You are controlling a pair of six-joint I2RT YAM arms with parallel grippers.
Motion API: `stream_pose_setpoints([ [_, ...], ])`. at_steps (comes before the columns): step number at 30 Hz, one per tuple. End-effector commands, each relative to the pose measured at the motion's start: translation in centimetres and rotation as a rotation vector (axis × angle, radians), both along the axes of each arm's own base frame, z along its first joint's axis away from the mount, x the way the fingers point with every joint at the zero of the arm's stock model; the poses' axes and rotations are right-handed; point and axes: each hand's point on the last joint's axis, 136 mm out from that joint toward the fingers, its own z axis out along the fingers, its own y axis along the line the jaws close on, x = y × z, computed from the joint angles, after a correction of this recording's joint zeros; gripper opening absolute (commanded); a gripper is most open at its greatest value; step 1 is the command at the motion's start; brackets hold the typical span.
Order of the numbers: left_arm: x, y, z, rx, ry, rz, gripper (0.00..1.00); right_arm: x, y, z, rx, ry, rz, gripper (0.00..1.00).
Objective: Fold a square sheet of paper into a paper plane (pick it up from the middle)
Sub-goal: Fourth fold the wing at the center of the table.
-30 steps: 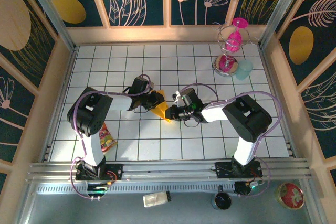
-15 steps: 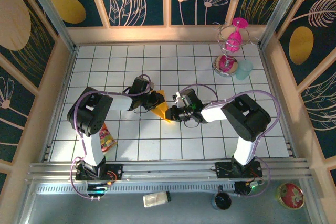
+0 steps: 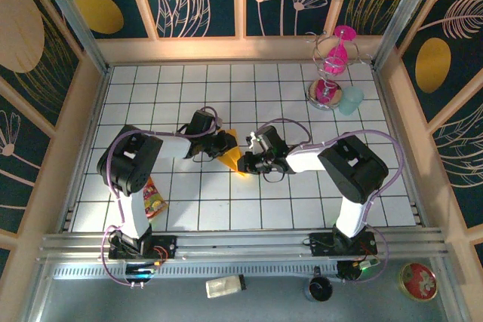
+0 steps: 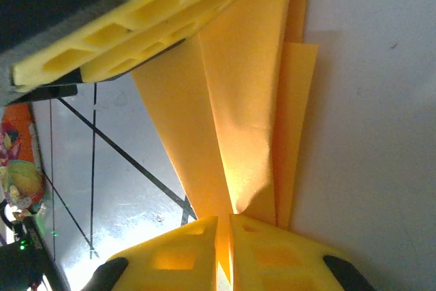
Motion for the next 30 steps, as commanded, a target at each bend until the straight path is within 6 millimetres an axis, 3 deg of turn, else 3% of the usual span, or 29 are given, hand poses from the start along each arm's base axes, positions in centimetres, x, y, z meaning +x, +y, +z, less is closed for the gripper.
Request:
stream_pose_setpoints([
  [1,1.4,0.4,0.2,0.04,-0.039,-0.003,0.21,-1.5,-2.8,-3.9,-0.183,0.068,-0.013,0.13],
  [10,2.7,2.5,-0.3,0.073,-0.046,0.037,0.19,-1.5,-3.1,-4.2,-0.206,0.076,-0.024,0.12],
  [12,3.8,2.3,0.7,0.061,-0.078,0.039,0.18,-1.4,-3.1,-4.3,-0.21,0.077,-0.025,0.11],
  [16,4.3,2.2,0.5,0.056,-0.078,0.034,0.18,-1.4,-3.2,-4.4,-0.214,0.08,-0.027,0.11],
  [30,4.0,3.9,-2.0,0.13,-0.037,0.067,0.16,-1.6,-3.4,-4.8,-0.23,0.095,-0.031,0.1],
])
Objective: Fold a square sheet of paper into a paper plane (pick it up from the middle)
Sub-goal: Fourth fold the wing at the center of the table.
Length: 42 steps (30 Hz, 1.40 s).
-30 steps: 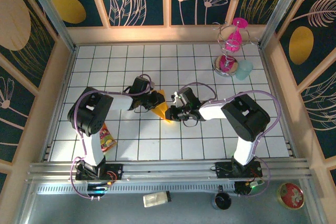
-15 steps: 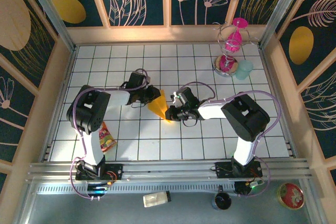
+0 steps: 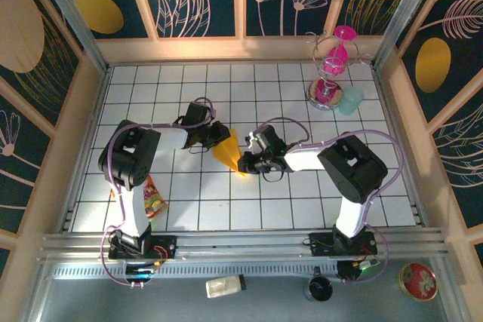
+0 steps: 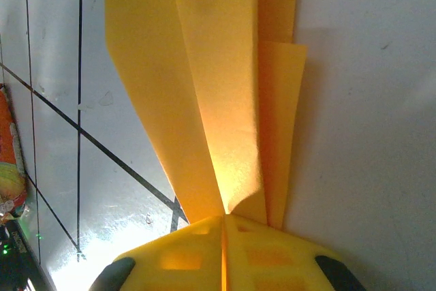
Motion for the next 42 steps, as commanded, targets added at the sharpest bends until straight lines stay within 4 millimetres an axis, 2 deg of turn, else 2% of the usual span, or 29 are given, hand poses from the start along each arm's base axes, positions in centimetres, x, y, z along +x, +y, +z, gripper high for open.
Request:
stream_pose_setpoints([
  [1,-0.2,1.4,-2.1,0.06,0.029,0.018,0.16,-1.8,-3.4,-4.5,-0.189,0.095,-0.037,0.1],
  [6,-0.5,1.9,-3.6,0.081,0.054,0.022,0.15,-2.1,-3.5,-4.4,-0.188,0.102,-0.032,0.09],
  [9,-0.9,2.2,-4.3,0.093,0.068,0.025,0.14,-2.0,-2.8,-3.2,-0.135,0.095,-0.023,0.09],
  [10,-1.0,2.3,-4.4,0.094,0.07,0.027,0.14,-1.6,-2.2,-2.2,-0.099,0.085,-0.023,0.09],
  [12,-0.8,2.2,-4.2,0.088,0.062,0.026,0.14,0.5,-0.7,0.8,-0.024,0.003,-0.039,0.1],
  [13,-1.6,2.4,-4.8,0.095,0.081,0.024,0.14,1.5,-0.1,2.2,0.002,-0.032,-0.047,0.1],
  [15,-1.7,2.5,-4.8,0.094,0.082,0.025,0.14,3.3,0.9,4.7,0.05,-0.094,-0.068,0.1],
  [18,-1.6,2.4,-4.6,0.089,0.076,0.024,0.14,4.6,1.7,6.1,0.083,-0.138,-0.084,0.1],
  [27,-1.9,2.2,-4.8,0.073,0.086,0.022,0.14,6.4,2.6,3.9,-0.004,-0.139,-0.073,0.08],
  [34,-1.9,2.3,-4.8,0.075,0.091,0.027,0.14,5.6,2.6,1.9,-0.035,-0.092,-0.043,0.06],
  [42,-1.8,2.3,-4.7,0.076,0.093,0.029,0.13,4.9,1.7,0.0,-0.087,-0.063,-0.043,0.06],
])
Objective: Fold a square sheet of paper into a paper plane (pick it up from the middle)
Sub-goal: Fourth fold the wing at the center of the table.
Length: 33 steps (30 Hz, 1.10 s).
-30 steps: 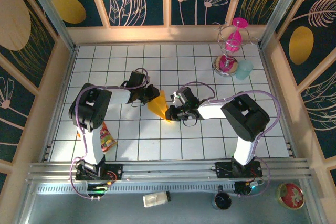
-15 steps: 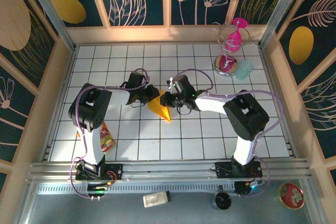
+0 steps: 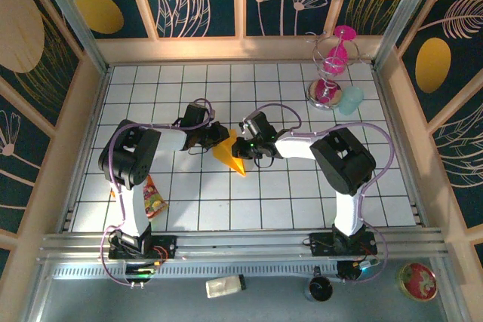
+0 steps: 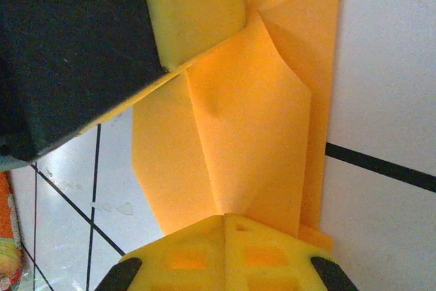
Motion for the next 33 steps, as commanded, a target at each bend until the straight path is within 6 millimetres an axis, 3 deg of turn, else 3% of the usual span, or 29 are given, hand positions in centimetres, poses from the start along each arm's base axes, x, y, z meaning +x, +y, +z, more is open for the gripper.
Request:
stream_pose_setpoints([
  [1,-1.8,2.0,-4.3,0.098,0.113,0.036,0.13,-0.4,-0.7,-1.6,-0.053,0.013,0.009,0.06],
  [7,-1.1,1.4,-2.3,0.066,0.077,0.022,0.14,-0.5,-1.0,-2.8,-0.087,0.031,0.009,0.05],
  [11,-0.9,0.9,0.1,0.037,0.035,0.011,0.15,-0.5,-1.2,-3.2,-0.101,0.037,0.005,0.05],
  [15,-1.8,0.3,1.2,0.027,0.022,-0.01,0.15,-0.5,-1.3,-3.3,-0.104,0.039,-0.001,0.04],
  [21,-3.5,-0.4,0.4,0.027,0.05,-0.036,0.12,-0.4,-1.3,-3.2,-0.099,0.041,-0.004,0.03],
  [28,-3.7,-0.6,-0.9,0.043,0.079,-0.039,0.11,-0.3,-1.2,-3.0,-0.085,0.042,0.002,0.03],
  [33,-3.8,0.4,-2.5,0.115,0.118,-0.014,0.1,-0.1,-0.2,-0.4,-0.022,-0.014,0.043,0.03],
])
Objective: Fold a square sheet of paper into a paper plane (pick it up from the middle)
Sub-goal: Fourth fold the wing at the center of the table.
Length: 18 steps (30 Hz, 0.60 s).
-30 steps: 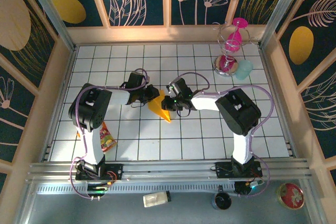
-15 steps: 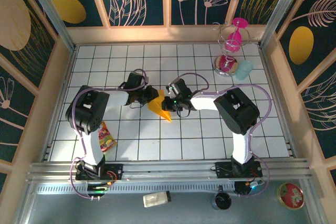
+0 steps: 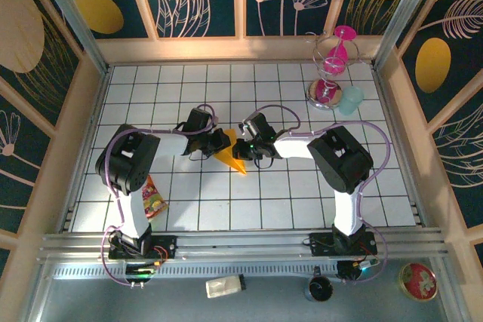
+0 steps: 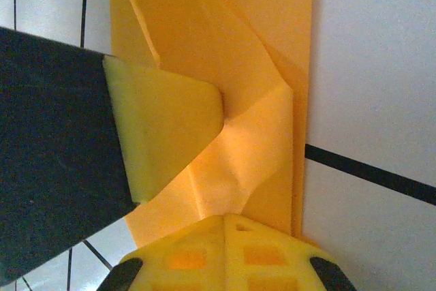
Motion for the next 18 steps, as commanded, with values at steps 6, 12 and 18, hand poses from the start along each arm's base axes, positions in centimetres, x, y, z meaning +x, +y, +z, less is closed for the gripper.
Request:
stream_pose_setpoints([
  [6,-0.8,2.1,-3.7,0.155,0.097,0.041,0.1,-0.4,1.3,3.9,0.071,-0.08,0.088,0.03],
  [12,-1.3,2.9,-4.9,0.198,0.126,0.047,0.1,-1.1,0.6,1.4,0.03,-0.025,0.072,0.03],
  [18,-1.8,3.4,-5.7,0.234,0.15,0.054,0.1,-1.9,-0.2,-0.3,-0.005,0.012,0.07,0.02],
])
